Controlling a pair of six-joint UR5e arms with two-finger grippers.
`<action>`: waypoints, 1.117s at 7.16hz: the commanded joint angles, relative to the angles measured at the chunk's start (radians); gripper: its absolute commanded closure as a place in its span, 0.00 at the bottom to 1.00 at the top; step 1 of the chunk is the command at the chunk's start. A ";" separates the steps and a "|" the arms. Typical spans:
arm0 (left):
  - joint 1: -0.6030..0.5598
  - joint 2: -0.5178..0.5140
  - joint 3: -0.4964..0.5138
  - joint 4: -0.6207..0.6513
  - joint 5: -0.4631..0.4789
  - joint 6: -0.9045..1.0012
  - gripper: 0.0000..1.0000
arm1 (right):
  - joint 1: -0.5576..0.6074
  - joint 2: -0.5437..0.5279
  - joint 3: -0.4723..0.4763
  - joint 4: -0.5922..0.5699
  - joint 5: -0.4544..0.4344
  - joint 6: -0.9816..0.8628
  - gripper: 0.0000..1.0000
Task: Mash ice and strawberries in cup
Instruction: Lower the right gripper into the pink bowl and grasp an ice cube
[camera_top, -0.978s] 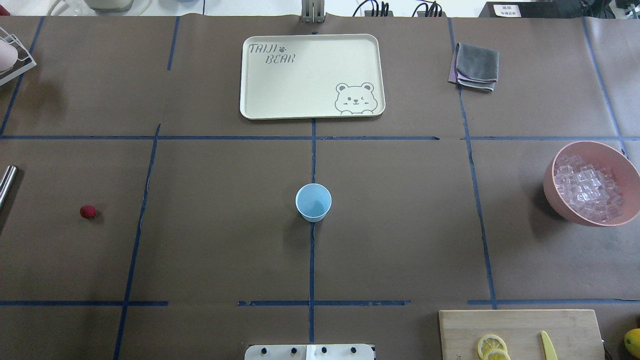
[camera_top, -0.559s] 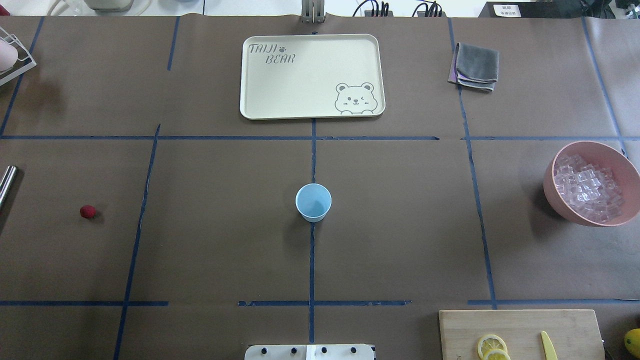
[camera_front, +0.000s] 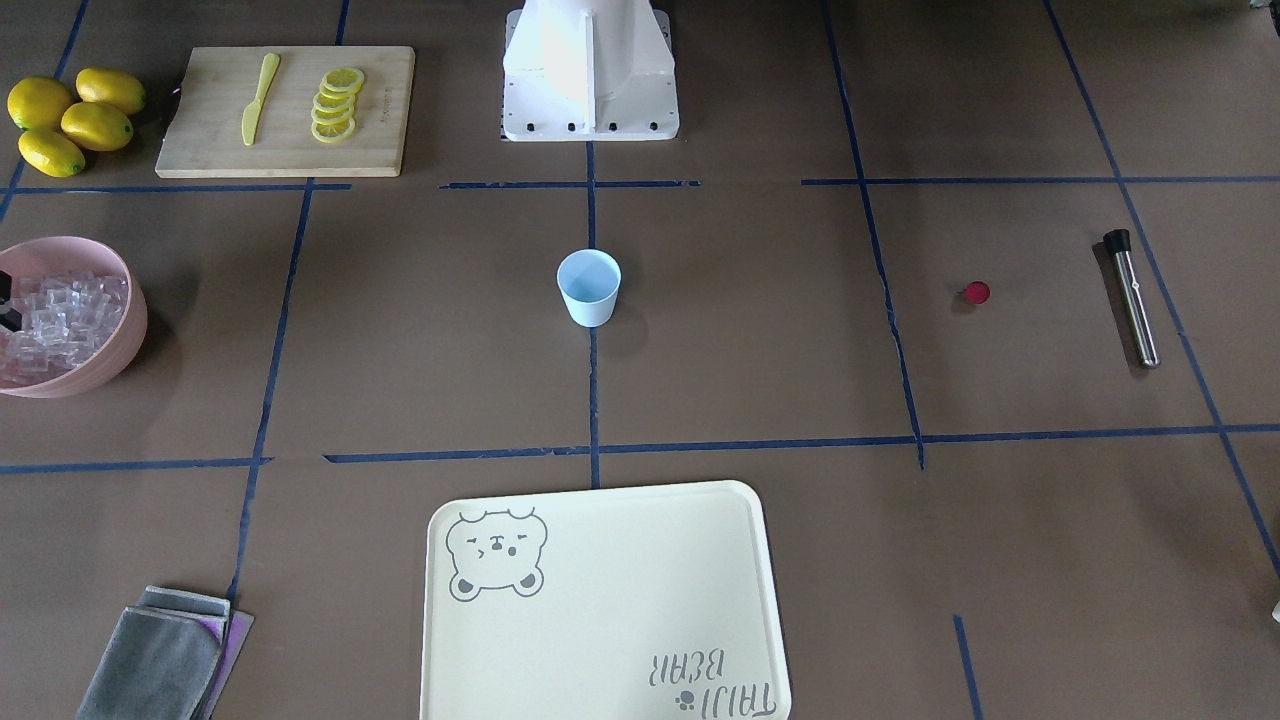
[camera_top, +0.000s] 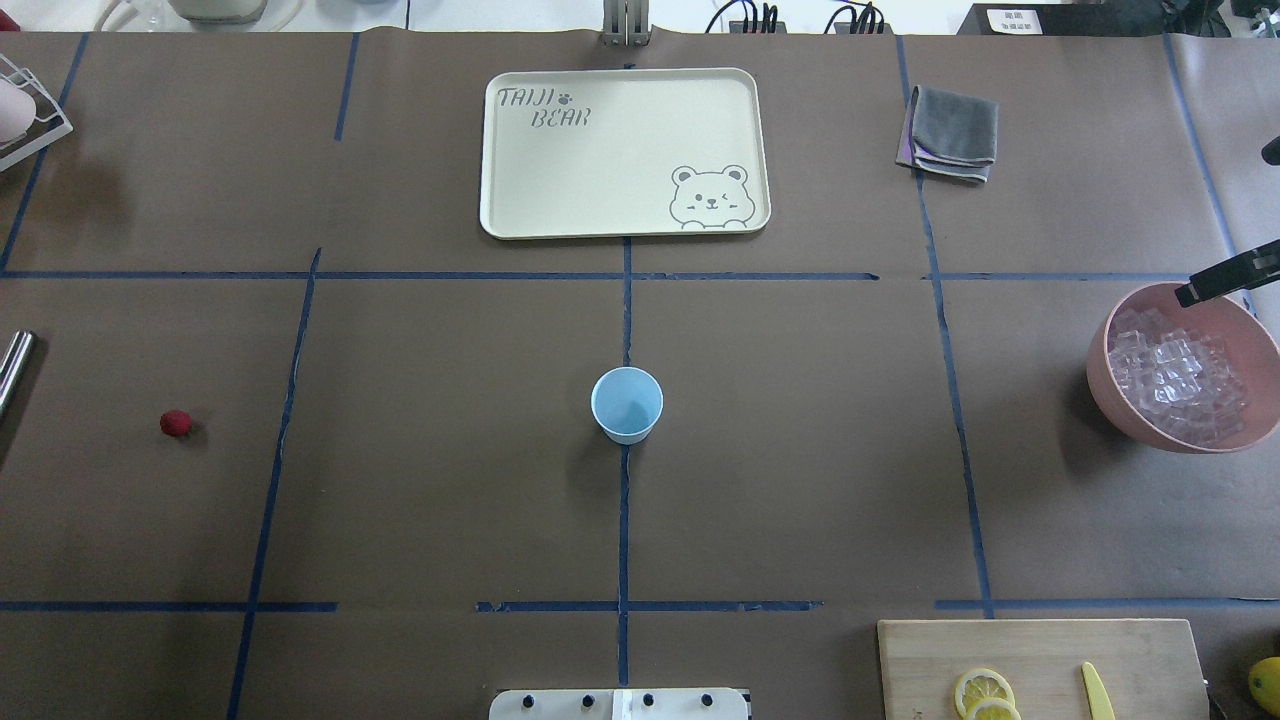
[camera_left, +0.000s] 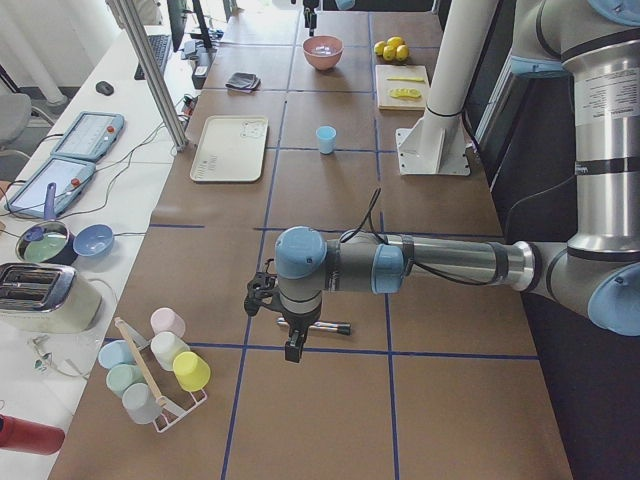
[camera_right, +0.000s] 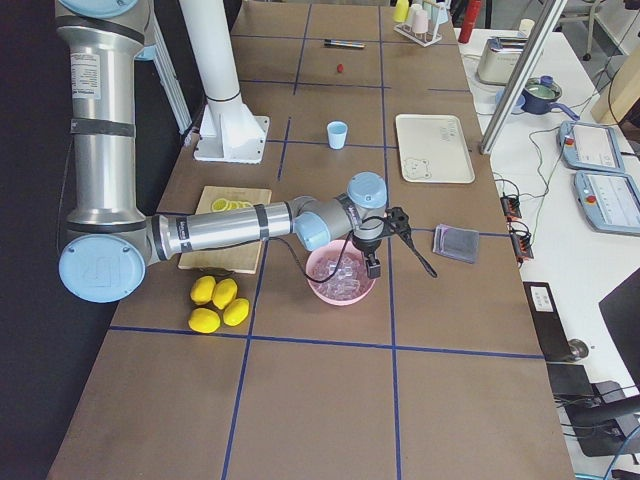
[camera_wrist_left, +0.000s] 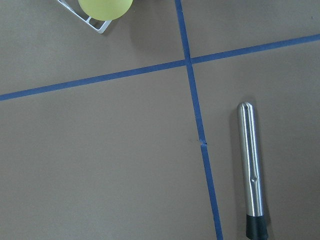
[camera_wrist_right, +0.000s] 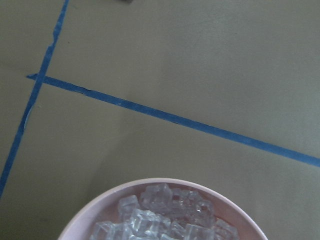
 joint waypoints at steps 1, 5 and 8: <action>0.002 0.000 0.002 -0.005 0.000 0.000 0.00 | -0.077 0.001 -0.003 0.027 -0.044 0.028 0.02; 0.002 0.000 0.005 -0.005 0.000 0.002 0.00 | -0.096 -0.033 -0.023 0.025 -0.058 -0.016 0.17; 0.003 0.000 0.007 -0.005 0.000 0.002 0.00 | -0.111 -0.047 -0.023 0.024 -0.048 -0.013 0.22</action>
